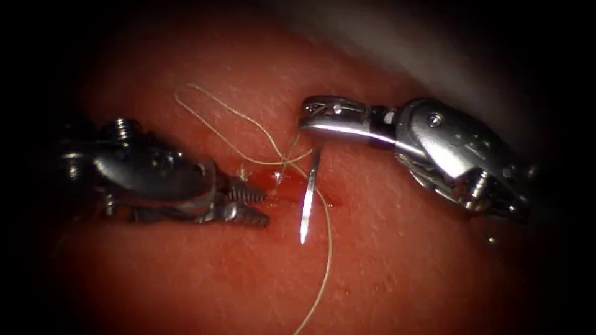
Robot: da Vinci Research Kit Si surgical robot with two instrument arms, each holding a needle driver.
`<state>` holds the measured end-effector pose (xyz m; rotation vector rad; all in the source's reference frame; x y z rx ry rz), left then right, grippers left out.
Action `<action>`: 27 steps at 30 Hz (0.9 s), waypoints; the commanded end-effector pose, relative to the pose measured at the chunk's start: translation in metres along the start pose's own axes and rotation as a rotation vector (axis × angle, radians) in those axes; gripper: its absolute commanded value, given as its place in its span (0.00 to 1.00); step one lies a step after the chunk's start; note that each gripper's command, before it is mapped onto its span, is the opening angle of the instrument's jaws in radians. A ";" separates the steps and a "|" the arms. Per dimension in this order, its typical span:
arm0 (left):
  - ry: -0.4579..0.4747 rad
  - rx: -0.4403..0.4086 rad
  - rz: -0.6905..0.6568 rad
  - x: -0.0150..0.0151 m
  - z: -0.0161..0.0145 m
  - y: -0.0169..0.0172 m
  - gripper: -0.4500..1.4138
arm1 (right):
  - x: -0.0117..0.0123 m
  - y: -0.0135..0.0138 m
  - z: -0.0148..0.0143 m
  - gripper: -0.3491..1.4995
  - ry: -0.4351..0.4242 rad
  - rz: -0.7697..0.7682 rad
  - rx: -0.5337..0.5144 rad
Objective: Wound Closure
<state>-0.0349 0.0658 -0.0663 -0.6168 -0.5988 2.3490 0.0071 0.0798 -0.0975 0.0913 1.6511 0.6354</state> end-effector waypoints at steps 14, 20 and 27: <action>-0.054 0.025 -0.132 0.0001 0.0031 -0.0011 0.16 | 0.0007 0.0000 0.0013 0.00 0.001 -0.050 -0.004; -0.129 0.050 -0.207 -0.0006 0.0035 -0.0015 0.14 | 0.0016 -0.0002 0.0015 0.00 0.007 -0.072 -0.002; -0.194 0.087 -0.382 -0.0003 0.0037 -0.0014 0.11 | 0.0016 -0.0003 0.0015 0.00 0.008 -0.079 0.006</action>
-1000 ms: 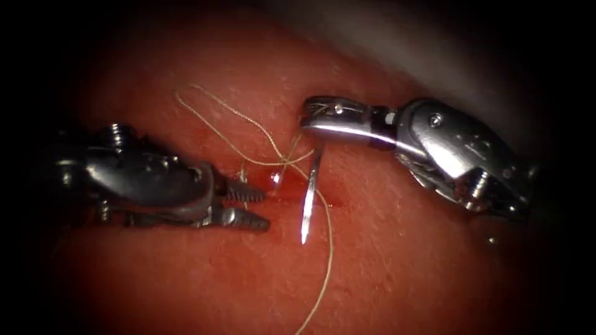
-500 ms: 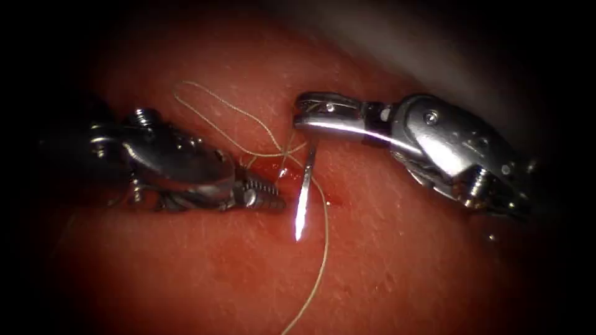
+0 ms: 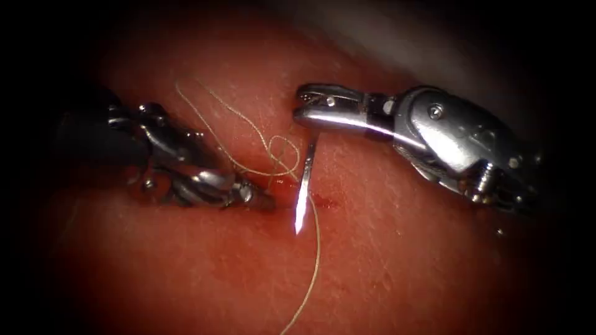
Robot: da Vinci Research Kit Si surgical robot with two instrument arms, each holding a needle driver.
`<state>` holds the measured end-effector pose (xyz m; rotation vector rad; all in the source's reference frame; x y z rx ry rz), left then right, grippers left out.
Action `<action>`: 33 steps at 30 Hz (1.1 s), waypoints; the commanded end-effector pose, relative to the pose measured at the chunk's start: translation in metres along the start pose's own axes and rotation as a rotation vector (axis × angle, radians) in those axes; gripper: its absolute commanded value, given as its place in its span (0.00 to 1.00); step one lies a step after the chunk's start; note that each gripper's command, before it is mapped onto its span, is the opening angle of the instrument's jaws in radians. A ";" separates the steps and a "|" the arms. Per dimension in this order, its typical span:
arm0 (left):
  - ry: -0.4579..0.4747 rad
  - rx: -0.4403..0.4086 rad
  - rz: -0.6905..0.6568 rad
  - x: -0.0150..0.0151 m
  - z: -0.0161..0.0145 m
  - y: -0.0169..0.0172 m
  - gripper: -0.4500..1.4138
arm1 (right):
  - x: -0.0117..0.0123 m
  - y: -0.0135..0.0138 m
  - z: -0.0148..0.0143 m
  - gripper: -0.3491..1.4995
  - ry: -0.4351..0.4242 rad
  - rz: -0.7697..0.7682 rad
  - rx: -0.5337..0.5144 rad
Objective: Wound Closure
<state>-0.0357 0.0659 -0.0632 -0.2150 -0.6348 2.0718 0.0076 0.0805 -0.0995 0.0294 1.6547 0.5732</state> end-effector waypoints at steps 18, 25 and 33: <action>-0.291 0.141 0.492 0.0005 0.0026 0.0002 0.08 | -0.0005 -0.0002 0.0014 0.00 0.003 -0.079 -0.009; -0.280 0.050 0.567 0.0005 0.0023 0.0003 0.20 | -0.0010 -0.0001 0.0018 0.00 0.003 -0.106 -0.014; -0.258 0.028 0.567 0.0004 0.0022 0.0006 0.26 | -0.0030 -0.0002 0.0031 0.00 0.002 -0.238 -0.011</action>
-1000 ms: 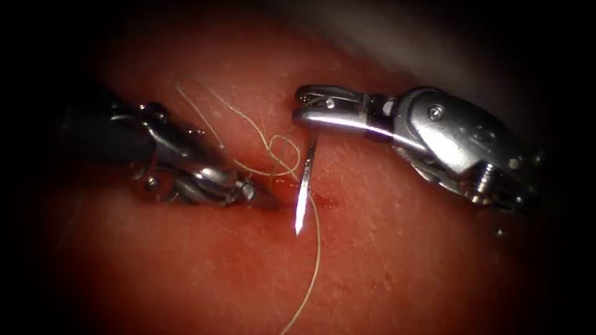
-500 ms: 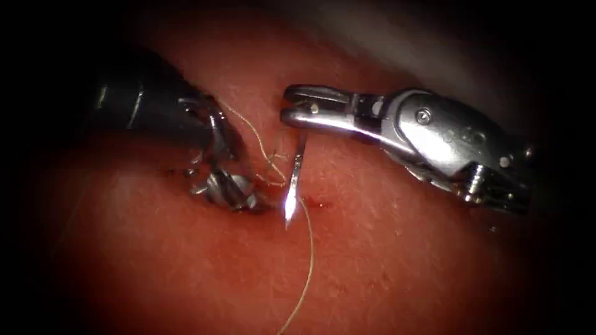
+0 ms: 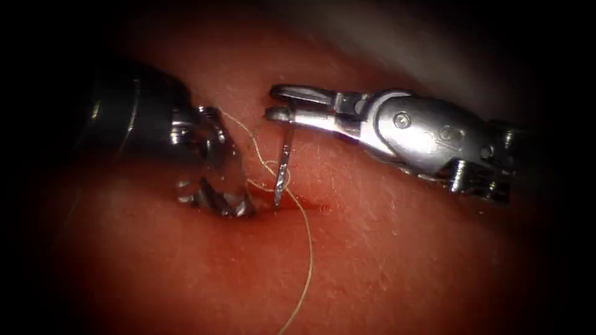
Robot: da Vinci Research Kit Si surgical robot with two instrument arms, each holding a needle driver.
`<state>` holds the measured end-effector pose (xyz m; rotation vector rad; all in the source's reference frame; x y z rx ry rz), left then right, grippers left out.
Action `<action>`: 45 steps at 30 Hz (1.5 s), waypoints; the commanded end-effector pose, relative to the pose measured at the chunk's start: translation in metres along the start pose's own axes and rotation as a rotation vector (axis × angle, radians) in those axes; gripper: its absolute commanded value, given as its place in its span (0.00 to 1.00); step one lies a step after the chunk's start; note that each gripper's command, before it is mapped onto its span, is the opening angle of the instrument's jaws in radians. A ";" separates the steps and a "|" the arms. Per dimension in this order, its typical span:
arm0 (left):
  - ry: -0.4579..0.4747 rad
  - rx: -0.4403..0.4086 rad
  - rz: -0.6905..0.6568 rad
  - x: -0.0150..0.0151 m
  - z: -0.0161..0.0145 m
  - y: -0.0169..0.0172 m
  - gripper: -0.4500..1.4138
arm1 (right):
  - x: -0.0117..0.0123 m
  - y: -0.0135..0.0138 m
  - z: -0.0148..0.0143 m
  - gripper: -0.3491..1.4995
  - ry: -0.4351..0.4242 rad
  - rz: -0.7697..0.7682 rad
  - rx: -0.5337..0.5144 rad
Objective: Wound Closure
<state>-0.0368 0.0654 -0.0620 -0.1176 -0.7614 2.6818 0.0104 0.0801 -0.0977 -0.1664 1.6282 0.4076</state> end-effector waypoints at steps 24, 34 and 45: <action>0.041 0.002 -0.018 0.0001 -0.0023 0.0002 0.24 | -0.0032 -0.0021 0.0017 0.00 -0.018 -0.005 0.025; 0.060 0.053 -0.027 -0.0006 -0.0083 0.0041 0.23 | -0.0037 -0.0023 0.0012 0.00 -0.046 0.062 0.039; 0.059 0.061 -0.032 0.0009 -0.0073 0.0070 0.23 | -0.0024 -0.0012 0.0004 0.00 -0.077 0.030 0.055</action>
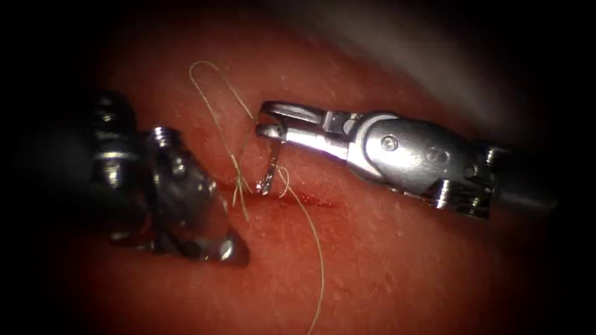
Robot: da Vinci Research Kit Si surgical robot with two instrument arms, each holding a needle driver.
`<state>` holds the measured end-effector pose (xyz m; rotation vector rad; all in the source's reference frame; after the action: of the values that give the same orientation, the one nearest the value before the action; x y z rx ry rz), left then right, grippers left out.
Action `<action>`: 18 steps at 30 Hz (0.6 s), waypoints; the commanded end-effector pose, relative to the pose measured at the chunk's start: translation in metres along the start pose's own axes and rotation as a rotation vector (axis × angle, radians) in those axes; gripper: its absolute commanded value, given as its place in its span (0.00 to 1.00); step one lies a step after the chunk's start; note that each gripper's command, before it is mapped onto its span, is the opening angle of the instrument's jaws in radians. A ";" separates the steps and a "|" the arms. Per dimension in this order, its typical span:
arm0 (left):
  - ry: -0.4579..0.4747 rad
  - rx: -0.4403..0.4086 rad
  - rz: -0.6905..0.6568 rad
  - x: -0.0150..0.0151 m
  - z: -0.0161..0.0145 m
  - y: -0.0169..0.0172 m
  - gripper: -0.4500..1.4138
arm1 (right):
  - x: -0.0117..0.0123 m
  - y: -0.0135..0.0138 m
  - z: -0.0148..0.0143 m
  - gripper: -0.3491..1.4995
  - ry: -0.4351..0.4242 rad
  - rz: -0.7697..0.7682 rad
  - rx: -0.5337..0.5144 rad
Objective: Wound Closure
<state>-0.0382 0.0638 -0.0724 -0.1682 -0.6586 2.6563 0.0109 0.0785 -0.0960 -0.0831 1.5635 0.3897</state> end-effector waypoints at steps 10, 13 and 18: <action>0.006 -0.009 -0.009 0.0013 0.0032 0.0001 0.22 | -0.0005 -0.0001 0.0007 0.00 -0.023 -0.009 0.008; 0.005 -0.015 -0.004 0.0009 0.0040 -0.0003 0.22 | -0.0005 -0.0001 0.0006 0.00 -0.029 -0.009 0.017; 0.004 -0.019 0.005 0.0002 0.0046 -0.0009 0.22 | -0.0008 0.0001 0.0008 0.00 -0.046 0.066 0.025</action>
<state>-0.0384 0.0628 -0.0684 -0.1805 -0.6839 2.6549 0.0109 0.0786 -0.0956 0.0030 1.5242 0.4266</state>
